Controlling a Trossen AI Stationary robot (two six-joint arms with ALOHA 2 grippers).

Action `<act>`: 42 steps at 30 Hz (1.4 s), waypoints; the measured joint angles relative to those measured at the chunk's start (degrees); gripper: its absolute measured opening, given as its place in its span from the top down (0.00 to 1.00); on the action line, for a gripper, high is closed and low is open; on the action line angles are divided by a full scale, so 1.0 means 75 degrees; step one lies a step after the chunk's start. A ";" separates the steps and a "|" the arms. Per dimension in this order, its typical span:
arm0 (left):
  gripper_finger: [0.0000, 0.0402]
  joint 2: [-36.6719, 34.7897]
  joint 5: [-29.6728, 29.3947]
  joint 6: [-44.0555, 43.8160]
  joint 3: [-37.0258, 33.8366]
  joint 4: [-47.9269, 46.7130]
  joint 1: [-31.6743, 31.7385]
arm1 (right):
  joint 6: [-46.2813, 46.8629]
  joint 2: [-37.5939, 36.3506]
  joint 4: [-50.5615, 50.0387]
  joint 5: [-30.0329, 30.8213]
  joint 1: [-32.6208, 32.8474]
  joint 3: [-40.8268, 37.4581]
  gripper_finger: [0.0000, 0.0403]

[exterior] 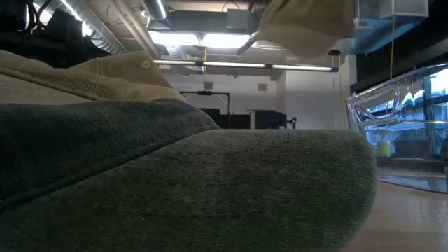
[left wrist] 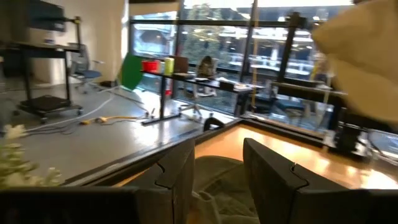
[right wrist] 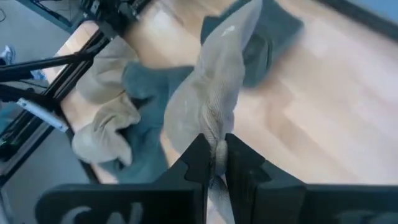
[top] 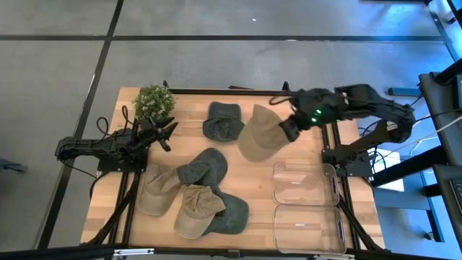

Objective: Pick & Place hat
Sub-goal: Put the right brown cap into the top transparent bin

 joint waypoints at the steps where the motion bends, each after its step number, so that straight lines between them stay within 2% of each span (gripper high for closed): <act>1: 0.67 0.0000 -0.0080 0.0000 -0.0002 0.0000 0.0000 | 0.0288 -0.0038 -0.0198 0.0020 0.0207 0.0054 0.91; 7: 0.67 0.0000 -0.0132 -0.0003 0.0000 0.0001 0.0003 | 0.2416 -0.0149 -0.1473 -0.0190 0.1653 0.0120 0.91; 12: 0.67 0.0000 -0.0136 -0.0067 -0.0001 0.0003 0.0003 | 0.3841 -0.0134 -0.1431 -0.0213 0.2942 0.0169 0.91; 19: 0.67 0.0000 -0.0139 -0.0067 0.0001 0.0003 0.0003 | 0.5830 -0.0054 -0.1465 0.0874 0.4634 0.0102 0.91; 23: 0.67 0.0000 -0.0141 -0.0079 0.0000 0.0003 0.0003 | 0.6502 0.0177 -0.1463 0.1035 0.5334 0.0102 0.91; 28: 0.67 0.0000 -0.0142 -0.0131 -0.0002 0.0003 0.0003 | 0.6878 0.0499 -0.1466 0.1521 0.5891 0.0102 0.91; 32: 0.67 0.0000 -0.0144 -0.0202 -0.0002 0.0003 0.0003 | 0.6867 0.0684 -0.1468 0.1599 0.6179 0.0093 0.91; 37: 0.67 0.0000 -0.0139 -0.0277 -0.0002 0.0003 0.0003 | 0.6555 0.0888 -0.1470 0.2330 0.6240 0.0093 0.91; 42: 0.67 0.0000 -0.0134 -0.0439 0.0000 0.0003 0.0003 | 0.6289 0.1023 -0.1468 0.2378 0.6174 0.0090 0.91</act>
